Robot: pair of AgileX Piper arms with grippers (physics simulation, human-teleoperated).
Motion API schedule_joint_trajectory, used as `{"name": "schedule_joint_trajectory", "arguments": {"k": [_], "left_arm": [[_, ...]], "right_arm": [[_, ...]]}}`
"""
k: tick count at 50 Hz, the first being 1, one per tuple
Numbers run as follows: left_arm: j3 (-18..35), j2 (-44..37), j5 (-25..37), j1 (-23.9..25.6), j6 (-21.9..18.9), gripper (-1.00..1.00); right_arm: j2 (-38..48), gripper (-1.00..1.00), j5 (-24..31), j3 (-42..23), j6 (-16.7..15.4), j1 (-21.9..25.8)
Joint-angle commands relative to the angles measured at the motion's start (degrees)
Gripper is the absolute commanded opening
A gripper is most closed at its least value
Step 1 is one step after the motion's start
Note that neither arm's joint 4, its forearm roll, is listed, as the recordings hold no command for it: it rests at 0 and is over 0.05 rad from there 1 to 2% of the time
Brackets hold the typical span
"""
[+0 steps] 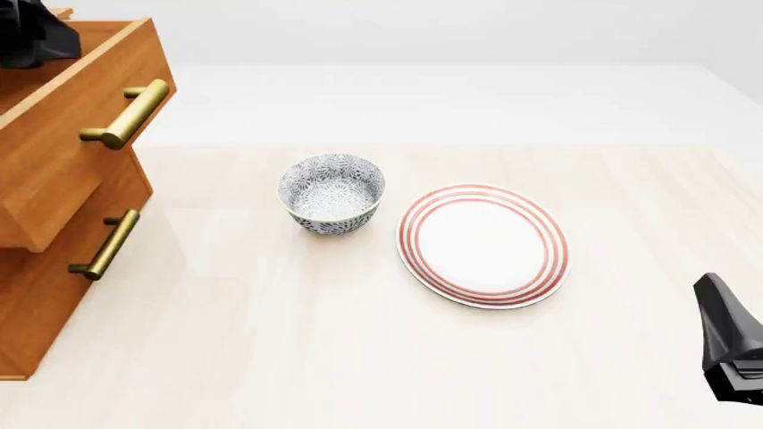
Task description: Open the top drawer of the cabinet.
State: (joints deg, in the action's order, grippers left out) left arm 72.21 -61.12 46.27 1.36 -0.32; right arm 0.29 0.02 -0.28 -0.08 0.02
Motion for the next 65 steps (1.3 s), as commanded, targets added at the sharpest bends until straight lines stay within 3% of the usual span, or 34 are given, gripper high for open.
{"name": "schedule_joint_trajectory", "arguments": {"k": [1,26,65], "left_arm": [[-2.45,0.08,-1.93,-0.01,1.33,1.0],[-6.63,-1.87,-6.01,-1.99,1.68,1.0],[-10.33,-4.2,-10.0,-0.66,3.65,1.0]], "right_arm": [[-0.02,1.0,-0.01,0.02,0.0,0.01],[-0.02,1.0,-0.01,0.02,0.0,-0.01],[-0.02,1.0,-0.01,0.02,0.0,-0.01]]}}
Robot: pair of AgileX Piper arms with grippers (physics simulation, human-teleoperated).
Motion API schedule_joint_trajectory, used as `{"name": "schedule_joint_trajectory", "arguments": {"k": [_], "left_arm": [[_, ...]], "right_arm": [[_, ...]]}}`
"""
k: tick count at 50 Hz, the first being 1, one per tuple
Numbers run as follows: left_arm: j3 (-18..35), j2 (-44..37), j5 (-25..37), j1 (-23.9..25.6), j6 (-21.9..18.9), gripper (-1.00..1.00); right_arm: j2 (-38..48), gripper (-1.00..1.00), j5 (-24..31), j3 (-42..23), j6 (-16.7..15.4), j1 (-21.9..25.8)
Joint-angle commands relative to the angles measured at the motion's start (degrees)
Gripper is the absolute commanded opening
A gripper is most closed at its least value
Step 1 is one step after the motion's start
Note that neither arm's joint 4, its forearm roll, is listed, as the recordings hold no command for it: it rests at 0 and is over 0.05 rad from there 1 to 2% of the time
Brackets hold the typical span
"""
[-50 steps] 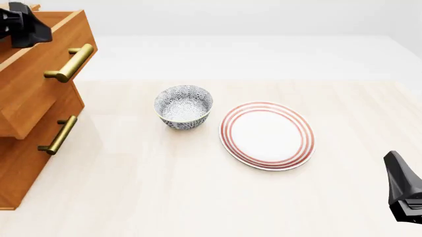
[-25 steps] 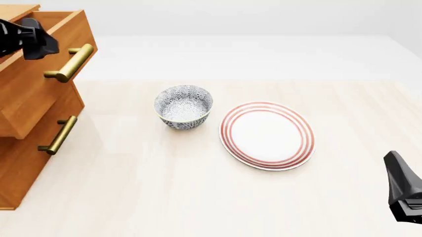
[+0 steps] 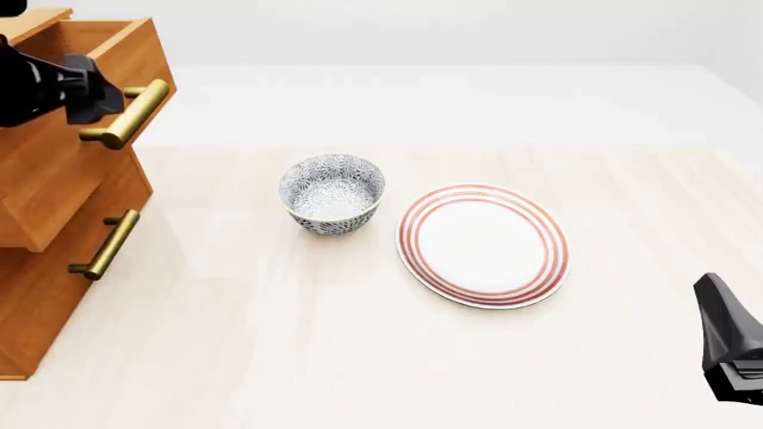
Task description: Open the top drawer of the cabinet.
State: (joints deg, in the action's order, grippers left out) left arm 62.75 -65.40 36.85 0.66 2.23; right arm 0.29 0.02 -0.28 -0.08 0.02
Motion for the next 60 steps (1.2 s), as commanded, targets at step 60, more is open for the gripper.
{"name": "schedule_joint_trajectory", "arguments": {"k": [60], "left_arm": [[-0.6,0.69,1.78,10.69,-1.9,1.0]], "right_arm": [[-0.03,1.0,-0.02,0.03,0.0,0.01]]}}
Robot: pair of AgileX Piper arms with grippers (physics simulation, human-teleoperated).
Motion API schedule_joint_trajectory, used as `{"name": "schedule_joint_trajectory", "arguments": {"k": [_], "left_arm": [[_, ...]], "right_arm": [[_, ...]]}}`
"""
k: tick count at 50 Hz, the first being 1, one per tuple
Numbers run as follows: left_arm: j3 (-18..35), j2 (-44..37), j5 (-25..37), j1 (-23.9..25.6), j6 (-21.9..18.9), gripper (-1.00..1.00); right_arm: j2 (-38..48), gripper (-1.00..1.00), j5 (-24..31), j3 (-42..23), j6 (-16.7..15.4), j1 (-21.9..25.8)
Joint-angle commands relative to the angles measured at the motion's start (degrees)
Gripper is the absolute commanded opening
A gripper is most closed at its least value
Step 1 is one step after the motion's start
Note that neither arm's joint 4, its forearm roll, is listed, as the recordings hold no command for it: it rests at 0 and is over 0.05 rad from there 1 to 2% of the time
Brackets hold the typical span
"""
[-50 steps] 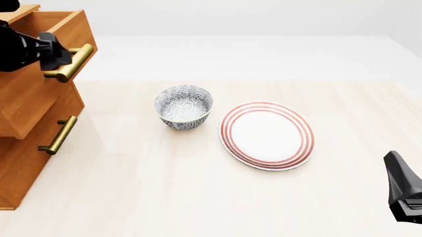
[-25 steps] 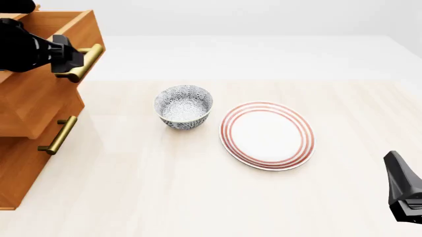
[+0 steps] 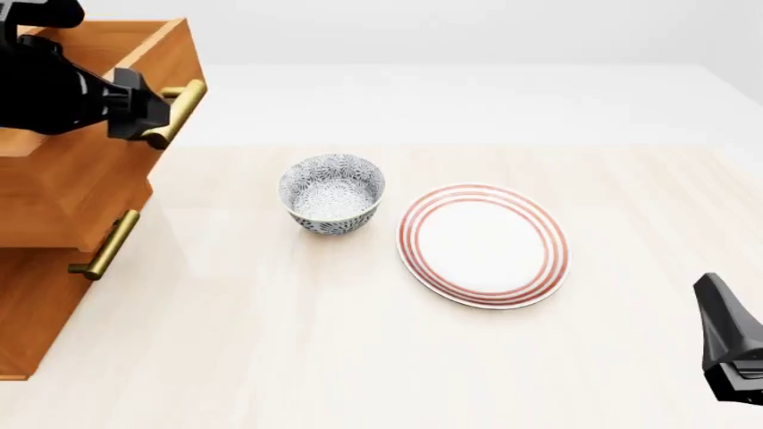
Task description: Open the top drawer of the cabinet.
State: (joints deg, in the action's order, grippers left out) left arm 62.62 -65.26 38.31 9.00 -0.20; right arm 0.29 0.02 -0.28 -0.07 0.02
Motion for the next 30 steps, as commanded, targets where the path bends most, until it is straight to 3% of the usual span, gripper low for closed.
{"name": "schedule_joint_trajectory", "arguments": {"k": [1,30], "left_arm": [[-0.53,0.44,0.22,2.58,0.65,1.0],[0.38,-1.22,-0.3,10.4,3.42,1.0]], "right_arm": [[-0.02,1.0,-0.02,0.02,0.0,0.01],[-0.03,1.0,-0.02,0.02,0.0,-0.01]]}}
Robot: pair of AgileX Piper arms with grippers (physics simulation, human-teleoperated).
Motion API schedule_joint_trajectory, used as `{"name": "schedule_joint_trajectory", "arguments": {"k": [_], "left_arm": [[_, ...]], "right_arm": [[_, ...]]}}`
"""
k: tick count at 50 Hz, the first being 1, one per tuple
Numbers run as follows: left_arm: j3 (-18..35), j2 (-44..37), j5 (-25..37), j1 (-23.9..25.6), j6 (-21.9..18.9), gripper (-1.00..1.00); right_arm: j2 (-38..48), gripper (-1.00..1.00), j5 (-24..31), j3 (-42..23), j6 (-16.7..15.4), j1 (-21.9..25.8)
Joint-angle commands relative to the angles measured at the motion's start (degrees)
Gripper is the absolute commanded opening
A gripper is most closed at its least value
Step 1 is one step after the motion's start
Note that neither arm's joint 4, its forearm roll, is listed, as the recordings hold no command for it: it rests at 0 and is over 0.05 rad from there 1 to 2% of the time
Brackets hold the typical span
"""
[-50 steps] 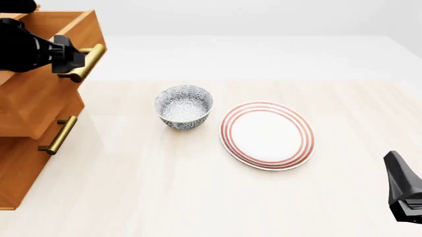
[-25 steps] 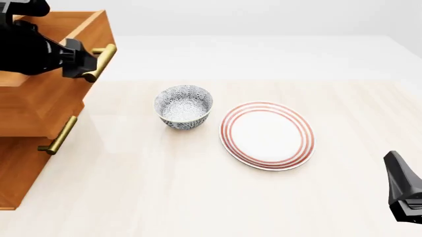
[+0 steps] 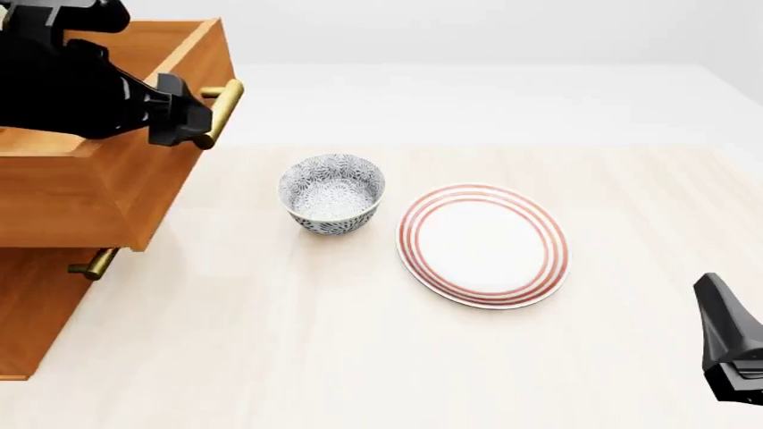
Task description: Open the top drawer of the cabinet.
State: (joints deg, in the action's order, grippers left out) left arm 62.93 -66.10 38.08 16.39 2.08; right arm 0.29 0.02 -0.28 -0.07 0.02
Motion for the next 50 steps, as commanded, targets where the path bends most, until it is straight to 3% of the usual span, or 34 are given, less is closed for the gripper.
{"name": "schedule_joint_trajectory", "arguments": {"k": [1,29,50], "left_arm": [[0.12,-0.43,0.01,3.01,1.05,1.0],[3.79,0.38,3.51,6.32,-0.07,1.0],[6.03,2.61,7.09,4.56,-2.36,1.0]], "right_arm": [[-0.02,1.0,-0.01,0.02,-0.01,0.0],[-0.02,1.0,-0.02,0.02,0.0,0.0],[-0.02,1.0,-0.01,0.02,-0.01,0.01]]}}
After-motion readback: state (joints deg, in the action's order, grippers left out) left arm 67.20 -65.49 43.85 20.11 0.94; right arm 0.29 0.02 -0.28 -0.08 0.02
